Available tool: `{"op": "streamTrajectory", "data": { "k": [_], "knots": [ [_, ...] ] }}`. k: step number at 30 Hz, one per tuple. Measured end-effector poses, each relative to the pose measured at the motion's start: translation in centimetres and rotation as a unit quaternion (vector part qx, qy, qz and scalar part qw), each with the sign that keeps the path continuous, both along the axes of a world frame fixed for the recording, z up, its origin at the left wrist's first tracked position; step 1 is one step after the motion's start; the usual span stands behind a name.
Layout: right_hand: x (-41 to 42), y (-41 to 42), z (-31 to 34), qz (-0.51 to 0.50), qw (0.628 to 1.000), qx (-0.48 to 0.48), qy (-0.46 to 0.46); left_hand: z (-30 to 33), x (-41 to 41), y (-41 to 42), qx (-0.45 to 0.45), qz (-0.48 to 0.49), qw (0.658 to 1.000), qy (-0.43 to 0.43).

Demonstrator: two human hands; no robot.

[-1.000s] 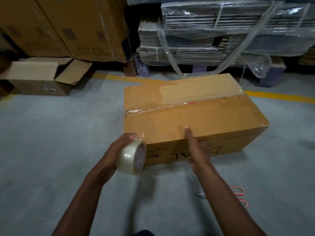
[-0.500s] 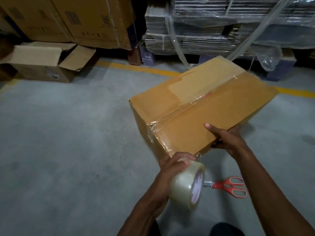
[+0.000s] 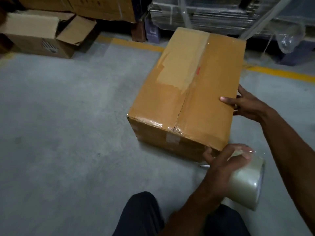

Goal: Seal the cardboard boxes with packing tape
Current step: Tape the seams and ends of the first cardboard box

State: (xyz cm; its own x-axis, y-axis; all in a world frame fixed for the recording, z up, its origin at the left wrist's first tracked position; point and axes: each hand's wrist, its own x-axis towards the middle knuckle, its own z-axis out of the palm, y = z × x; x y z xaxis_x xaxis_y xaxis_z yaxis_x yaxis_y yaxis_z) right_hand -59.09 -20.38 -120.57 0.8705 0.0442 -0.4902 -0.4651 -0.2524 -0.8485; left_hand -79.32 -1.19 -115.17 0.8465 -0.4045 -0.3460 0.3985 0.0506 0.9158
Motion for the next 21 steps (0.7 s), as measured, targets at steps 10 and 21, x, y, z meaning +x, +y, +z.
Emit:
{"op": "streamTrajectory", "data": {
  "k": [10, 21],
  "knots": [
    [3.3, 1.8, -1.2, 0.007, 0.993, -0.023, -0.112, -1.3, 2.7, -0.7, -0.081, 0.048, 0.994, 0.049],
    [-0.6, 8.3, 1.0, -0.078, 0.915, -0.29, -0.268, -0.7, 5.7, 4.4, -0.177, 0.202, 0.959, 0.09]
  ]
}}
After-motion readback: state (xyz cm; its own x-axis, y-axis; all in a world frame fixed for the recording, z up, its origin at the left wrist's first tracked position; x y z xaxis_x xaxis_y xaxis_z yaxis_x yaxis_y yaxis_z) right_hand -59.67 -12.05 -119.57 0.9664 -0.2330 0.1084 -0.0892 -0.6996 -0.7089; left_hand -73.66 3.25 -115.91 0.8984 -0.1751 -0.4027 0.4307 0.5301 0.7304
